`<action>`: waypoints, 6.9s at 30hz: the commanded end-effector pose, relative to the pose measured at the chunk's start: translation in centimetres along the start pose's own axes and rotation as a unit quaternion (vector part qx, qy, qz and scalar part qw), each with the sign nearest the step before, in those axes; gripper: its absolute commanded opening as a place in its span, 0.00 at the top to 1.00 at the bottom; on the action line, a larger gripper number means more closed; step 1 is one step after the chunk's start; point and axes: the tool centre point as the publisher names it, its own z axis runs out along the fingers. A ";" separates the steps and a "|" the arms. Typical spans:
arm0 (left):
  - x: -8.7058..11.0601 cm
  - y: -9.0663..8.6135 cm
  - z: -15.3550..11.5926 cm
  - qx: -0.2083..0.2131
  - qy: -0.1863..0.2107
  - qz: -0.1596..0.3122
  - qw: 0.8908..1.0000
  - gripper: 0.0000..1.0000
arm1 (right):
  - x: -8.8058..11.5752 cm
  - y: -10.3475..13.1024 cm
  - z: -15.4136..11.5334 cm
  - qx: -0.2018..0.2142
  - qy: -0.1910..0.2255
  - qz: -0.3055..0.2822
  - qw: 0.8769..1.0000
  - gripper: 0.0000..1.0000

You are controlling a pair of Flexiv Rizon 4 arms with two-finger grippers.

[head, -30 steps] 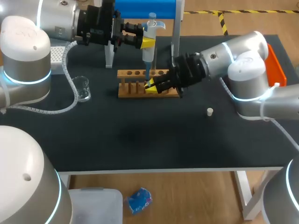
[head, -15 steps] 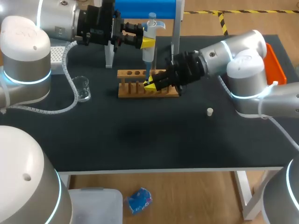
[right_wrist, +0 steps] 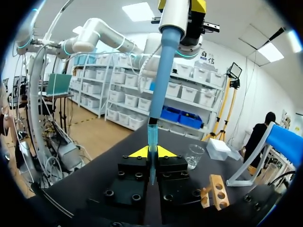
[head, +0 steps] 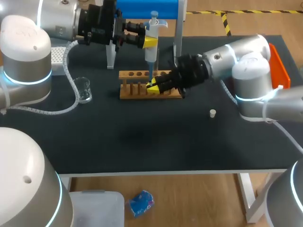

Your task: Invert the test tube, pick up the pipette, mount the tip to pipette, aspirate from beaker and dispense into the tube, eject the tip, return the pipette, and cap with the stopper.

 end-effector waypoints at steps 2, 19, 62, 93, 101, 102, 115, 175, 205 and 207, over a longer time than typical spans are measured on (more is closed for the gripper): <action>0.0 0.3 0.0 -0.002 0.001 0.000 1.000 1.00 | -0.1 -0.1 -0.1 -0.046 0.000 0.016 0.999 1.00; 0.0 0.3 0.0 -0.002 0.001 0.000 1.000 1.00 | 0.0 2.3 0.1 -0.082 0.001 0.071 0.994 1.00; 0.0 0.3 0.0 -0.002 0.001 0.000 1.000 1.00 | 0.9 1.5 -1.7 -0.039 -0.014 0.059 0.997 0.00; 0.0 0.3 0.0 -0.002 0.001 0.000 1.000 1.00 | 2.3 -3.8 -4.0 0.005 -0.033 0.081 0.996 0.00; -2.4 2.9 -4.6 0.000 -0.058 -0.025 0.998 1.00 | 2.3 -3.8 -4.0 0.005 -0.033 0.081 0.996 0.00; -2.9 3.3 -5.5 0.002 -0.066 -0.025 0.998 1.00 | 2.3 -3.8 -4.0 0.005 -0.033 0.081 0.996 0.00; -7.3 7.0 -16.4 0.003 -0.124 -0.017 0.992 1.00 | 2.3 -3.8 -4.0 0.005 -0.033 0.081 0.996 0.00; -9.3 10.1 -21.0 -0.002 -0.124 -0.011 0.992 1.00 | -6.1 -3.4 9.6 0.062 -0.089 0.120 0.987 0.00; -9.3 10.1 -21.0 -0.002 -0.124 -0.011 0.992 1.00 | -8.3 -5.3 14.7 0.065 -0.134 0.135 0.980 0.00; -9.3 10.1 -21.0 -0.002 -0.124 -0.011 0.992 1.00 | -8.3 -5.3 14.7 0.065 -0.134 0.135 0.980 0.00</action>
